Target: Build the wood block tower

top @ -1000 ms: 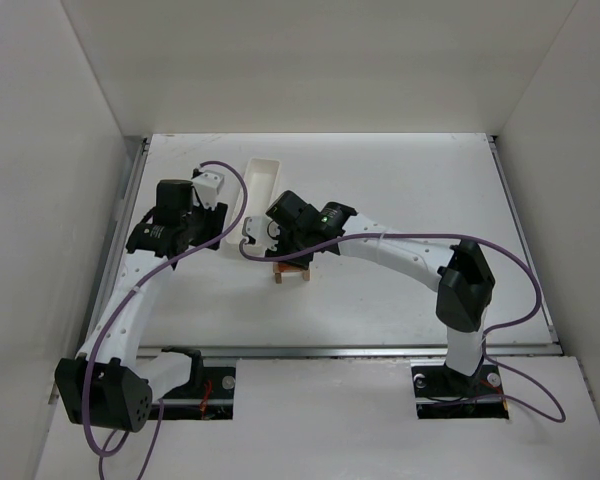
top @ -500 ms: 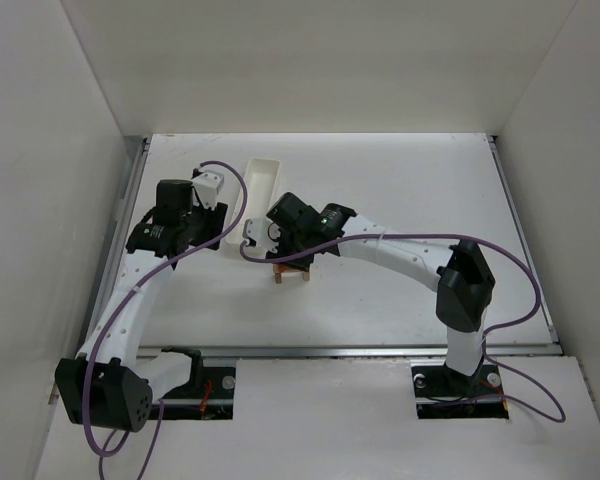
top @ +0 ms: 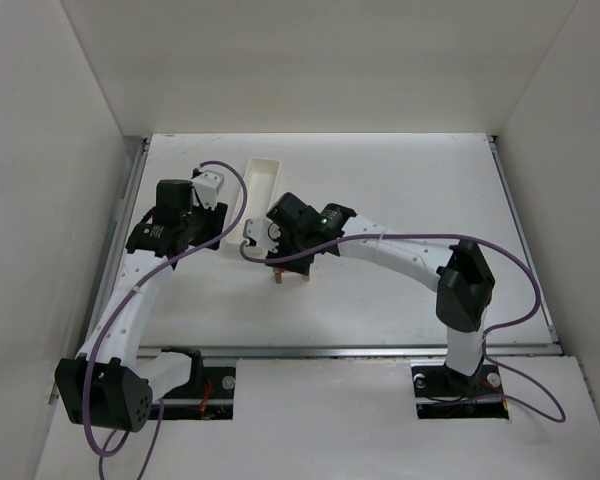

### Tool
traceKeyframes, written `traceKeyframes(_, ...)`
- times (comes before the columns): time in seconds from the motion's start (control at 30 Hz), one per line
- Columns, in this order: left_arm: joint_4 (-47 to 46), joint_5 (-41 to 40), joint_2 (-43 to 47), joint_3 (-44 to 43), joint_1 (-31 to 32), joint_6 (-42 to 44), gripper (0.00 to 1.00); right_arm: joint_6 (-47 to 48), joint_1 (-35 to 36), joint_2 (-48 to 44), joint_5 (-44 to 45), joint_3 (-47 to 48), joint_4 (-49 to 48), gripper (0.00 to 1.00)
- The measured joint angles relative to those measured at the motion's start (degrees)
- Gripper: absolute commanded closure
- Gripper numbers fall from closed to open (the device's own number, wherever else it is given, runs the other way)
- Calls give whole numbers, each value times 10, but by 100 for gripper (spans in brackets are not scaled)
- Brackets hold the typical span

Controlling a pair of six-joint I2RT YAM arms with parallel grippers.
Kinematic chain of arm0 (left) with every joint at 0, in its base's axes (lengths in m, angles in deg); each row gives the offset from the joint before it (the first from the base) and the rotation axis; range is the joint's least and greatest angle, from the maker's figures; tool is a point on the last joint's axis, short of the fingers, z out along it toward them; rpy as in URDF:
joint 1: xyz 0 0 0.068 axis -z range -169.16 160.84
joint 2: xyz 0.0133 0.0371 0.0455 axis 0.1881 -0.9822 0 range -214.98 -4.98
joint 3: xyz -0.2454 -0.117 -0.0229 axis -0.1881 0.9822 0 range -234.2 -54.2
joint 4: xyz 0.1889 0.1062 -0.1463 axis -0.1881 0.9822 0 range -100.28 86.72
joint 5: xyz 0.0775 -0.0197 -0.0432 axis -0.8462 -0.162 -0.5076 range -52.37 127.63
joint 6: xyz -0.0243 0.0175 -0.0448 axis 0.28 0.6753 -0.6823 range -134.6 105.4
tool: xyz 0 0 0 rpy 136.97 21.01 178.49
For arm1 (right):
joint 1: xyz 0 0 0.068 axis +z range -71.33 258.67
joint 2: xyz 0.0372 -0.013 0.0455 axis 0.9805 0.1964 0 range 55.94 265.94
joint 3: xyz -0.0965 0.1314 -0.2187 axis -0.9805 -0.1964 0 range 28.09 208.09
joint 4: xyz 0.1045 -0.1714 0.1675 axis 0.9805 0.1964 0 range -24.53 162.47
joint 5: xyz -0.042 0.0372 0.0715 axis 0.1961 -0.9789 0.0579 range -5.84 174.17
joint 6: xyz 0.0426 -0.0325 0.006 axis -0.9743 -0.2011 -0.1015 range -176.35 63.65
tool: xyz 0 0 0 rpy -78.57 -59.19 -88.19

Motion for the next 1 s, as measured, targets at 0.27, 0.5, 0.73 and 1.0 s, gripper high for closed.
traceKeyframes(0.27, 0, 0, 0, 0, 0, 0, 45, -3, 0, 0, 0, 0, 0, 38)
traceKeyframes(0.5, 0, 0, 0, 0, 0, 0, 45, -9, 0, -1, -2, 0, -2, 32)
traceKeyframes(0.73, 0, 0, 0, 0, 0, 0, 45, -12, 0, -16, -9, 0, -15, 29)
traceKeyframes(1.0, 0, 0, 1, 0, 0, 0, 45, -22, 0, -45, -11, 0, -31, 25)
